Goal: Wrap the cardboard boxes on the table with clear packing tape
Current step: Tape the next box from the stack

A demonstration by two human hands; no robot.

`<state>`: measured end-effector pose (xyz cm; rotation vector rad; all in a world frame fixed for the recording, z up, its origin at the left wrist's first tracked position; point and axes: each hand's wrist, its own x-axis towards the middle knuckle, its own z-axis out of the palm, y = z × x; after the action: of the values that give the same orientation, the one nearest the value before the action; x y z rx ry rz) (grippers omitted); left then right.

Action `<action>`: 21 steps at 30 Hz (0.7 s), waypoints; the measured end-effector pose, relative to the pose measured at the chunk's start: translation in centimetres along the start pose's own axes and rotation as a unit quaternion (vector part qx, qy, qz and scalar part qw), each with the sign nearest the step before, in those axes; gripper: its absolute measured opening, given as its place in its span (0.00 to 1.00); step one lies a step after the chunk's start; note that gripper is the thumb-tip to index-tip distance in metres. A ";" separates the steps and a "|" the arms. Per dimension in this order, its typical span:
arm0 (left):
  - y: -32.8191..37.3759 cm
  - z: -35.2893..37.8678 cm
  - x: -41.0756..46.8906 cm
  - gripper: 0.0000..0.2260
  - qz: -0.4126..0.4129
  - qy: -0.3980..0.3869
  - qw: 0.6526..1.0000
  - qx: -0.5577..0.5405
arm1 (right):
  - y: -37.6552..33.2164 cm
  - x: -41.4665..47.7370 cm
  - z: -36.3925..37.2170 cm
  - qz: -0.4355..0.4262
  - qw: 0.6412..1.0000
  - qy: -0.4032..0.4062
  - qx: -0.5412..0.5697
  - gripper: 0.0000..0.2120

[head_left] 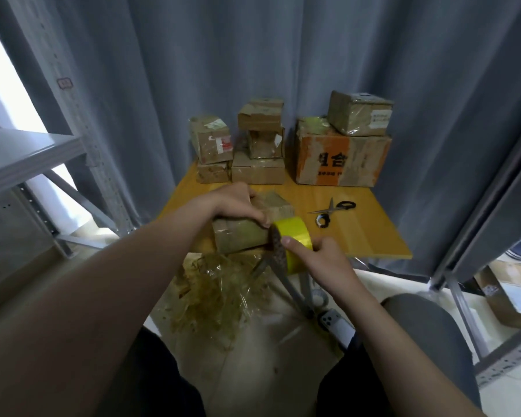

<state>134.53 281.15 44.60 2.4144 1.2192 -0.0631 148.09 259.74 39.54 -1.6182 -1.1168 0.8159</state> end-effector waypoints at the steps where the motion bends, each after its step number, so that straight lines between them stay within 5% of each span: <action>1: 0.2 -0.6 -0.1 0.47 -0.001 -0.015 1.000 -0.012 | -0.6 -0.3 -0.2 -0.026 0.999 0.009 0.042 0.15; 6: -0.2 -2.6 -1.0 0.27 -0.021 -0.142 0.977 -0.155 | -4.3 -0.2 -0.5 -0.151 0.978 0.068 0.128 0.09; 11: 0.2 -4.5 -1.6 0.20 0.049 0.009 0.999 -0.016 | -6.9 2.7 0.3 -0.160 0.976 0.079 0.121 0.14; 14: 1.4 -4.5 -2.2 0.15 0.086 -0.008 0.996 0.009 | -8.5 4.7 1.1 -0.154 0.978 0.076 0.120 0.17; 16: 1.8 -2.9 -2.2 0.19 0.080 -0.024 0.996 0.025 | -9.1 6.0 1.5 -0.146 0.978 0.086 0.125 0.17; 21: -0.3 0.2 -0.7 0.34 0.032 0.133 0.989 0.050 | -8.4 8.0 2.5 -0.123 0.977 0.084 0.150 0.16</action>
<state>133.92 280.74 44.50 2.6110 1.2774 0.2284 146.31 269.01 46.74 -1.2460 -0.9953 0.6370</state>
